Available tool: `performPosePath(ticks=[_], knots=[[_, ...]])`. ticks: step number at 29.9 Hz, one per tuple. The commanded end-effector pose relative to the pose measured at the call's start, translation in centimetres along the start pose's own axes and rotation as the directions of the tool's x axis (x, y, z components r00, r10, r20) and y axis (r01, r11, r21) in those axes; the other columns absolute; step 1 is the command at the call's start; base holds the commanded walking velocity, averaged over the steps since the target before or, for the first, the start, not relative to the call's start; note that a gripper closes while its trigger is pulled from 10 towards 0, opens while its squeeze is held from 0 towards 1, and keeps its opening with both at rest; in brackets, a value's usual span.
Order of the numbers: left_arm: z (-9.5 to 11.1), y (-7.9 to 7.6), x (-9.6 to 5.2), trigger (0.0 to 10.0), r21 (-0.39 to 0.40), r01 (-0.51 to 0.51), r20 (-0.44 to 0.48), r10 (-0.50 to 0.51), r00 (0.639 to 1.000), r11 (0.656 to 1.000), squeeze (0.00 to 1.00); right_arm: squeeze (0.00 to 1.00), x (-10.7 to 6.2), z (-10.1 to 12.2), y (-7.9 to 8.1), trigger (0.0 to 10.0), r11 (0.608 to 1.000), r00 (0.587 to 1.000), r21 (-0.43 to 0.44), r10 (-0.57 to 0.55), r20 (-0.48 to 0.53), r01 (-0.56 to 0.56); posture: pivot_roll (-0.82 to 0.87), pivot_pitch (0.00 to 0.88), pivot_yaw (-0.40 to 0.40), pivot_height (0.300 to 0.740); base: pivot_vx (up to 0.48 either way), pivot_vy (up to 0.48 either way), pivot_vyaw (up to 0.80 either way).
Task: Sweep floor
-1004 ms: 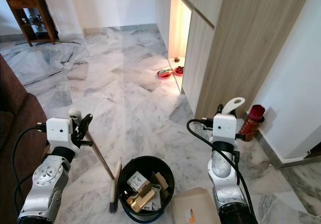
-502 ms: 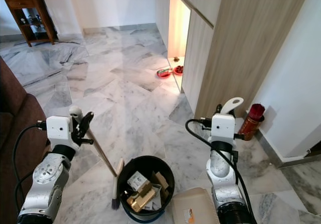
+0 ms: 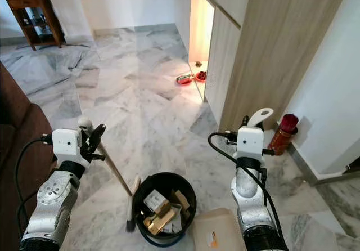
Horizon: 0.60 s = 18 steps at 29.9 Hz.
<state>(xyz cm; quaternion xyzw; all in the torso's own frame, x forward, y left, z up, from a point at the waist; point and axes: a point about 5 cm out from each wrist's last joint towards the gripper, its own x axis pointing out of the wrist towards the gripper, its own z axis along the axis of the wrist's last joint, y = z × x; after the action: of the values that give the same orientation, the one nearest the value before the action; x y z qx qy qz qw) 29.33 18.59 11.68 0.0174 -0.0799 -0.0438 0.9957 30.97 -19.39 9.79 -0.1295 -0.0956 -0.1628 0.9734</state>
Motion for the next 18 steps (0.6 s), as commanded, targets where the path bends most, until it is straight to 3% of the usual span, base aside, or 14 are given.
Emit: performPosePath(ticks=[1, 18], knots=[[0.60, 0.15, 0.28, 10.0, 0.004, 0.003, 0.034, -0.004, 0.999, 1.000, 0.00, 0.00, 0.29, 0.44, 0.13, 10.0, 1.000, 1.000, 0.008, 0.001, 0.021, -0.001, -0.11, 0.000, 0.034, 0.740, -0.262, 0.000, 0.00], [1.22, 0.16, 0.83, 10.0, 0.010, -0.007, 0.054, 0.006, 0.999, 1.000, 0.00, 0.00, 1.02, 1.35, 0.01, 10.0, 1.000, 0.999, 0.028, -0.011, 0.043, 0.010, -0.04, 0.004, 0.034, 0.740, -0.276, 0.000, 0.00]])
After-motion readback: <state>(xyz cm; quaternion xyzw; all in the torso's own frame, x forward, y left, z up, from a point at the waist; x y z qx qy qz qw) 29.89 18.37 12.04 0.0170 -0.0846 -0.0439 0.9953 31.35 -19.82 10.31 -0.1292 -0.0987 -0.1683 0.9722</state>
